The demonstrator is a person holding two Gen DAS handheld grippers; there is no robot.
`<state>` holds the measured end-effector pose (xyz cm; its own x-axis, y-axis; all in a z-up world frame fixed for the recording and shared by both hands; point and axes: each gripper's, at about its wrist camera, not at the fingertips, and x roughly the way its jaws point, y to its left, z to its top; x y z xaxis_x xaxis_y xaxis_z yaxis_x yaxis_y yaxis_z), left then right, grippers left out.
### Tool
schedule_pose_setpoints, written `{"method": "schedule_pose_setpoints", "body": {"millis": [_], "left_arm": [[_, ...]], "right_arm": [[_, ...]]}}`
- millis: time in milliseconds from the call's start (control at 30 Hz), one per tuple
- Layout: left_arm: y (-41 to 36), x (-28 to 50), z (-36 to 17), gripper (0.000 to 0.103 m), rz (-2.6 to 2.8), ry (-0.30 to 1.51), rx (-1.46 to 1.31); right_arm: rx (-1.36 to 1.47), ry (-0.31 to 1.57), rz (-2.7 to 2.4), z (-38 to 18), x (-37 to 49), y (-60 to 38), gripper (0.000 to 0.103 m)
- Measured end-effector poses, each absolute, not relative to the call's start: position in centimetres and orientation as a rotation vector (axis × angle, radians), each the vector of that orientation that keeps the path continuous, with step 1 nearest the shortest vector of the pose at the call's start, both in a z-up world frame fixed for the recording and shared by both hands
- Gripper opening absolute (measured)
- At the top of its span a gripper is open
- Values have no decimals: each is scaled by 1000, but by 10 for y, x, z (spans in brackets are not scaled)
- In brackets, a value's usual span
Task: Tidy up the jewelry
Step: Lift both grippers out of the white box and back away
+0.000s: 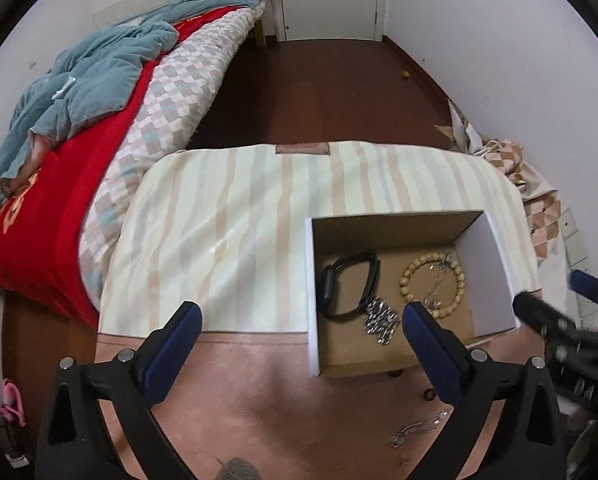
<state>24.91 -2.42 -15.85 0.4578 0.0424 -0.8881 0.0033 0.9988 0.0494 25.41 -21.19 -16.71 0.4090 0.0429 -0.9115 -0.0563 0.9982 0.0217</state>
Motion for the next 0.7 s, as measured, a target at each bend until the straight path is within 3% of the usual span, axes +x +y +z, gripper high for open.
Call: {"method": "schedule_pose_setpoints", "body": {"millis": [33,333,700], "left_arm": [[-24,247,-160,102,26,1097,50],[-18,222,-157,102,73,1082,54],[-14,171,-108,102,94,958,55]], "right_arm": [[-26,1143,51,-169,250,-210,103],[-70,1084,6,-162,225,-202,103],[-62,978,2,-113,182,-196,103]]}}
